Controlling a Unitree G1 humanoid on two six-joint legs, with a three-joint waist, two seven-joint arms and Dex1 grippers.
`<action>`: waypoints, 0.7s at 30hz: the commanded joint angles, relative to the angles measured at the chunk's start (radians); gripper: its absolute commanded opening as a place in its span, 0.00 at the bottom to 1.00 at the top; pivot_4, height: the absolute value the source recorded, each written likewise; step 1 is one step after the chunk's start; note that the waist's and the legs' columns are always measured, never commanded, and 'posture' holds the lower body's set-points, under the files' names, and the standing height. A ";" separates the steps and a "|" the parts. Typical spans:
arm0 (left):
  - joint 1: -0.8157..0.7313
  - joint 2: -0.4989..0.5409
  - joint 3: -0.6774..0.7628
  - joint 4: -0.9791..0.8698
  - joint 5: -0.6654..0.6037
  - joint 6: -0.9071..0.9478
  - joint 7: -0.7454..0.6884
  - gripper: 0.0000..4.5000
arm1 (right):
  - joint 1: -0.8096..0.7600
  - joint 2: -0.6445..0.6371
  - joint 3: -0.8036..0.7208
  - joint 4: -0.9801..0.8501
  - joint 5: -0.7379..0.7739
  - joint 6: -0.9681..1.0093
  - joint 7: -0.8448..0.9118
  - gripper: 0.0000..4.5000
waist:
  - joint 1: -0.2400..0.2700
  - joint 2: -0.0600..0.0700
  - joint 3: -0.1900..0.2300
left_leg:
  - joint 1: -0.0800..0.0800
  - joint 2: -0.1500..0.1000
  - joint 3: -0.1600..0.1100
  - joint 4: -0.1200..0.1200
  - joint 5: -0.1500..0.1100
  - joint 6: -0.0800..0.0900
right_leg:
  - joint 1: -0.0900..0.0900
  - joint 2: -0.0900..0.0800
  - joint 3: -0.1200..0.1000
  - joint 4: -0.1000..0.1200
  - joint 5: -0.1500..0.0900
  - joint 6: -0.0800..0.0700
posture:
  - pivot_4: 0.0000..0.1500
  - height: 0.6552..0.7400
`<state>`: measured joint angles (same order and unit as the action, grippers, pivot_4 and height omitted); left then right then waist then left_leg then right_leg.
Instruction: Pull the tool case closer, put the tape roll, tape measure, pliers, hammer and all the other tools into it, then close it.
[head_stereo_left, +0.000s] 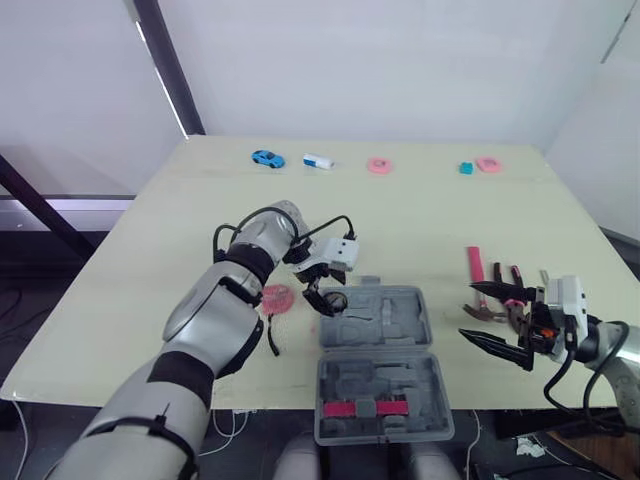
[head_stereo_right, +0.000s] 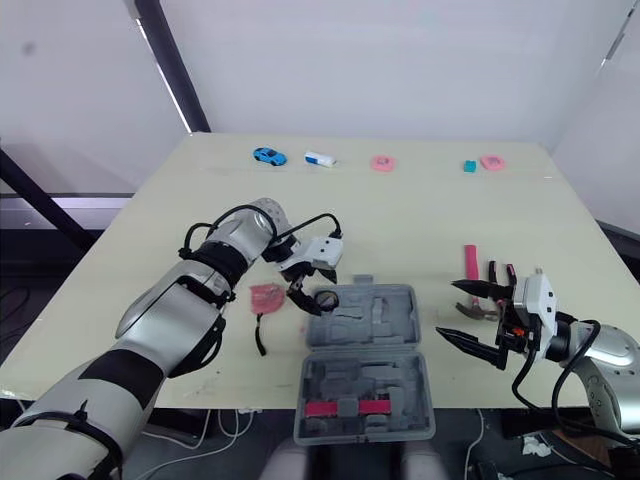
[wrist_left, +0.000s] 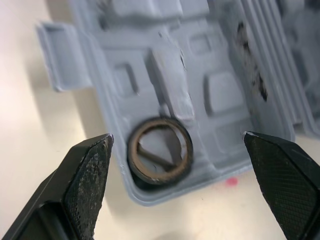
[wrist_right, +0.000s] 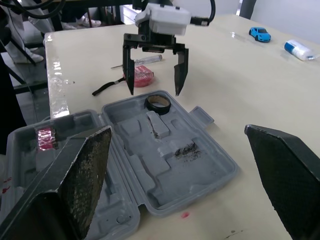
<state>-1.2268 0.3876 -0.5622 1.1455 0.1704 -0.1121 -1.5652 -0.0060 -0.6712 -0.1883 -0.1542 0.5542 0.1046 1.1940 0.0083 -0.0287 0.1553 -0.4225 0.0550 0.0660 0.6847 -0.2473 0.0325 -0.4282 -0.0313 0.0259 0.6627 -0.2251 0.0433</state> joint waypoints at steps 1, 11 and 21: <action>0.010 0.047 0.035 -0.075 -0.152 0.034 -0.049 0.99 | 0.007 0.005 -0.014 -0.028 0.014 -0.014 -0.005 1.00 | -0.001 0.000 0.000 | 0.000 0.000 0.000 0.000 0.000 0.000 | 0.000 0.000 0.000 0.000 0.000 0.000 | 1.00 0.99; 0.205 0.097 0.286 -0.156 -0.279 -0.011 -0.038 0.99 | 0.006 0.023 -0.026 -0.044 0.019 -0.015 -0.045 1.00 | -0.001 0.000 0.000 | 0.000 0.000 0.000 0.000 0.000 0.000 | 0.000 0.000 0.000 0.000 0.000 0.000 | 1.00 0.99; 0.287 0.072 0.389 -0.145 -0.286 -0.056 0.034 0.55 | -0.009 0.035 -0.014 -0.042 0.006 -0.021 -0.061 1.00 | 0.004 0.000 0.000 | 0.000 0.000 0.001 0.000 0.000 0.000 | 0.000 0.000 0.000 0.000 0.000 0.000 | 1.00 0.99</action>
<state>-0.9369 0.4654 -0.1973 1.0161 -0.1115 -0.1449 -1.5402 -0.0068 -0.6360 -0.1905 -0.1740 0.5534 0.1043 1.1353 0.0127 -0.0284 0.1550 -0.4222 0.0549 0.0667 0.6852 -0.2473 0.0325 -0.4279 -0.0316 0.0255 0.6630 -0.2249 0.0434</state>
